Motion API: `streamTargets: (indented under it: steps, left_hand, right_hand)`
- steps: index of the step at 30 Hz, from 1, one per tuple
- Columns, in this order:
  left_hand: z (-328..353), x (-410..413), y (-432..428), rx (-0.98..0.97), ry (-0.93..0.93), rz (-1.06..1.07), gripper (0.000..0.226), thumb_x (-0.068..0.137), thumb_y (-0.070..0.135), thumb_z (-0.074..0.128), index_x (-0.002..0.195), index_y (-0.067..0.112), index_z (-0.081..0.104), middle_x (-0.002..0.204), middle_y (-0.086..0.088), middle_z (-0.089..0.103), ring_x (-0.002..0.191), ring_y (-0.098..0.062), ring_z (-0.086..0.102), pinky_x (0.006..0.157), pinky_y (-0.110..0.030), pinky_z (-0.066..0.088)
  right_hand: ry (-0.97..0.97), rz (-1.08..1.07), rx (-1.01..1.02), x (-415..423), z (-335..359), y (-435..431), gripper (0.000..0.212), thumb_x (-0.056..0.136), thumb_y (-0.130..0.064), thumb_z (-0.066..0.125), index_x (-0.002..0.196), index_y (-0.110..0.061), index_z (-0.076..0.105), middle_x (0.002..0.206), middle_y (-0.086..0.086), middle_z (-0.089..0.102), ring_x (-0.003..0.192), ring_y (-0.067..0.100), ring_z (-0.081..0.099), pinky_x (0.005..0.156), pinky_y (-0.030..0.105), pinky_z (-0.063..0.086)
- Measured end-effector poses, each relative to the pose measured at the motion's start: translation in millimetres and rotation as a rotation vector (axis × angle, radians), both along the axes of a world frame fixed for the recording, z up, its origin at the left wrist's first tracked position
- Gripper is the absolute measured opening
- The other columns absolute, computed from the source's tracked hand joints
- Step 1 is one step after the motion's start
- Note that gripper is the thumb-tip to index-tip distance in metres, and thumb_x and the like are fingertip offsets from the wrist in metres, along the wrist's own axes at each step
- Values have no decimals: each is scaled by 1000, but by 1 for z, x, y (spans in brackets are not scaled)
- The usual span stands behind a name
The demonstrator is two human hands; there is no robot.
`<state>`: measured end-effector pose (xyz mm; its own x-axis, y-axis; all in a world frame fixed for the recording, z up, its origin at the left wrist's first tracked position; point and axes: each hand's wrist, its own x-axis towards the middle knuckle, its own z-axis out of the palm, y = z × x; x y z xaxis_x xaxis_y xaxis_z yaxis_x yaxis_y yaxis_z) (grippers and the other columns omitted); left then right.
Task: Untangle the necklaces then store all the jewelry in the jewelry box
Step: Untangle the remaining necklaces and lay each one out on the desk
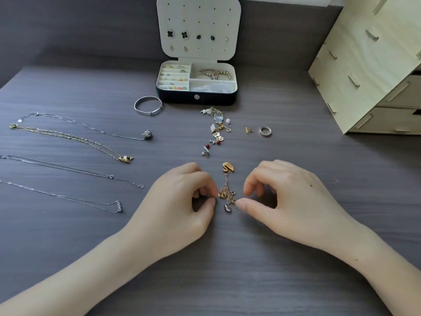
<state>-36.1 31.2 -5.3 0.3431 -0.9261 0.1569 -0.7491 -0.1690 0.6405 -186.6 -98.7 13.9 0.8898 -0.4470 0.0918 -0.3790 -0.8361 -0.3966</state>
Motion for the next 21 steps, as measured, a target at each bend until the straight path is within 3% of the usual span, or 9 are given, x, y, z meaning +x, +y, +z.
streamTargets:
  steps: [4, 11, 16, 21]
  left_hand:
    - [-2, 3, 1, 1, 22, -4, 16, 69, 16, 55, 73, 26, 67, 73, 11, 54, 71, -8, 52, 61, -7, 35]
    - [0, 5, 3, -36, 49, 0, 27, 70, 13, 53, 74, 33, 70, 73, 11, 53, 64, -4, 47, 58, -9, 33]
    - [-2, 6, 4, -58, -78, -32, 40, 68, 5, 49, 84, 32, 74, 76, 7, 54, 64, -6, 43, 56, -11, 32]
    - [-5, 5, 4, -90, -201, -127, 49, 72, 9, 35, 94, 28, 74, 79, 3, 54, 67, -15, 45, 59, -22, 36]
  right_hand:
    - [-77, 61, -111, 8, -5, 14, 34, 68, -61, 53, 73, -27, 54, 71, -14, 50, 66, 10, 46, 54, 24, 36]
    - [-82, 104, -173, 12, -15, 16, 24, 80, -42, 47, 68, -23, 57, 67, -12, 51, 64, 13, 48, 52, 26, 41]
    - [-101, 8, 113, 8, -2, 1, 21, 81, -49, 48, 70, -32, 55, 63, -20, 47, 65, -5, 45, 63, 10, 34]
    - [-89, -144, 278, 2, 5, -18, 21, 78, -44, 56, 66, -27, 60, 69, -7, 59, 60, 12, 49, 59, 27, 39]
